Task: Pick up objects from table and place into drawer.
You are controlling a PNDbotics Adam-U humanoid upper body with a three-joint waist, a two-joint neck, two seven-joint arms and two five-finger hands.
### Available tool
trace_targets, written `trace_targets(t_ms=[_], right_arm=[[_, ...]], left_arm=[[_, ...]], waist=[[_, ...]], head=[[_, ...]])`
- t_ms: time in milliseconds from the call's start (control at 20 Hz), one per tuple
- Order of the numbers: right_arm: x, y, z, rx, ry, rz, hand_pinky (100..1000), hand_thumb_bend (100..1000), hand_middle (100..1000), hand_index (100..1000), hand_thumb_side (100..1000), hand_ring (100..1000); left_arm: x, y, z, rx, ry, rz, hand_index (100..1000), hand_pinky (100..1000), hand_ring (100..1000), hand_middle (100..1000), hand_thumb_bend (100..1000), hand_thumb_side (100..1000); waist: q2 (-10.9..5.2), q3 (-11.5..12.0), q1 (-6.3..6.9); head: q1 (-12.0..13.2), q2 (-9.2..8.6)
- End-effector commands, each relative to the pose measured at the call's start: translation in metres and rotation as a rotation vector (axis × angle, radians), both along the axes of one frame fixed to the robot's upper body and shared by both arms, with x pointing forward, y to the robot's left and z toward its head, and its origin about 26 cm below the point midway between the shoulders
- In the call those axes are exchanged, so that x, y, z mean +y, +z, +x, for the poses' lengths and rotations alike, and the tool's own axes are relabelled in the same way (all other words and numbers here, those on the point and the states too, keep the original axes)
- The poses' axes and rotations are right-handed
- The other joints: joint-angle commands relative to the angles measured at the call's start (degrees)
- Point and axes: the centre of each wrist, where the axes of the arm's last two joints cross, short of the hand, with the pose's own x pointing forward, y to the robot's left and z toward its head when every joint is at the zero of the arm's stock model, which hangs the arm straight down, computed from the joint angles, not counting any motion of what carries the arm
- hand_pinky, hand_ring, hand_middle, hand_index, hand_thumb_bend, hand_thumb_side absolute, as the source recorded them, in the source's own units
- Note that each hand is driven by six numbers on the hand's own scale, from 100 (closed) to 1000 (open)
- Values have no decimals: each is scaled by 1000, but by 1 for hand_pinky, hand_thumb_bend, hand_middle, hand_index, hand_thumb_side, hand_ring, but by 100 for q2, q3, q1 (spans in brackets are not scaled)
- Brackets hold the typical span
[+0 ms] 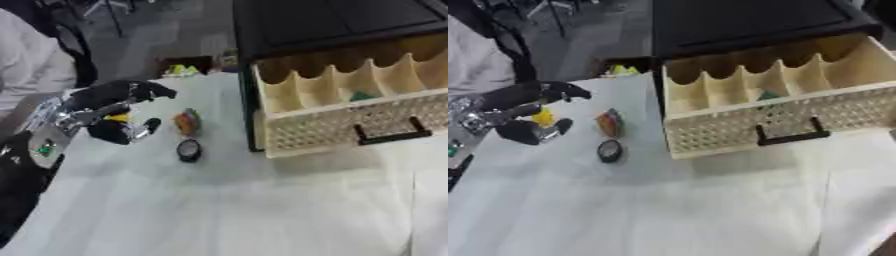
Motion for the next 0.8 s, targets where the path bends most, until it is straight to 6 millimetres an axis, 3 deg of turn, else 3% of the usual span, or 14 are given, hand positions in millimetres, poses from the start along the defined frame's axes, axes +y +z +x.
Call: trace_targets(t_ms=[50,600,800], right_arm=[[-1,8,-6,-33,3,-4,100,1000,319,646,598,327],[-3,7,-5,-25,6,4,100,1000,312,639,600,321],[-3,8,-5,-27,14,8,100,1000,310,636,605,320]], left_arm=[[7,16,-1,-20,-58,120,1000,731,895,855,100,896],[8,25,2,-82,-24,65,1000,740,896,849,100,831],[9,27,4,-95,-4,66,1000,747,902,859,100,855]], waist=[[-99,6,-33],[8,-195,41],[37,-262,72]], head=[[31,-75],[147,-170],[196,-197]])
